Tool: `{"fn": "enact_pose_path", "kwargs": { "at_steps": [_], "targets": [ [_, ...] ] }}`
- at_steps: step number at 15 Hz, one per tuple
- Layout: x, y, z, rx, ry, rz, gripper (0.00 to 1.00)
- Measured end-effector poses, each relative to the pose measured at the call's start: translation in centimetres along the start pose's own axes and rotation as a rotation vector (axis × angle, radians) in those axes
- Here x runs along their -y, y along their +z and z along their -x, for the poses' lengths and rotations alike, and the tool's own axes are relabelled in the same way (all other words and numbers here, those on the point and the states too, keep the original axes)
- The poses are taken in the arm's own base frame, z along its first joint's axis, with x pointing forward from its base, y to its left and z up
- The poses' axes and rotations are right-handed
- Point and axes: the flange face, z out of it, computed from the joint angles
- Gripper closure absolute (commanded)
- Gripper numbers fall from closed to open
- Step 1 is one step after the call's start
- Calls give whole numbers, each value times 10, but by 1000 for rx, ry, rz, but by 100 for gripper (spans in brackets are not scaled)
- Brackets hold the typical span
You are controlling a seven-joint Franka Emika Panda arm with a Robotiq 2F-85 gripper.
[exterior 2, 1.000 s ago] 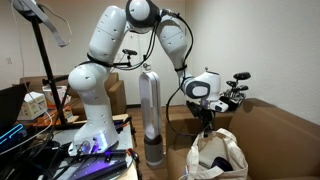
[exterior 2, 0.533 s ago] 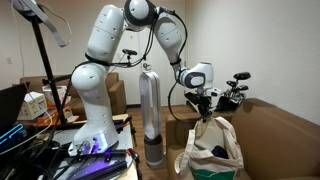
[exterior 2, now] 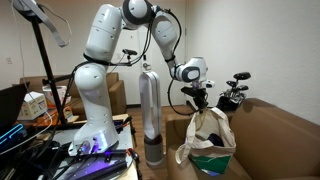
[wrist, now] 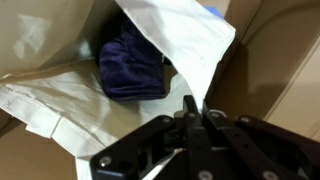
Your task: Move the bag to the left
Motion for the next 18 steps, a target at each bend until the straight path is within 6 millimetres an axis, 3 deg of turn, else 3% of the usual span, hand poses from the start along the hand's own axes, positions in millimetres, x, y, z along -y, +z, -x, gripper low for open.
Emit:
{"fn": "enact_pose_path", "kwargs": {
  "at_steps": [5,10,12,18],
  "targets": [
    [13,-1,0,-16,-40,2,98],
    [-5,16,14,26,-82,53,98],
    [-12,24,20,40,-95,69,93],
    [-10,41,40,55,-219,115,96]
  ]
}}
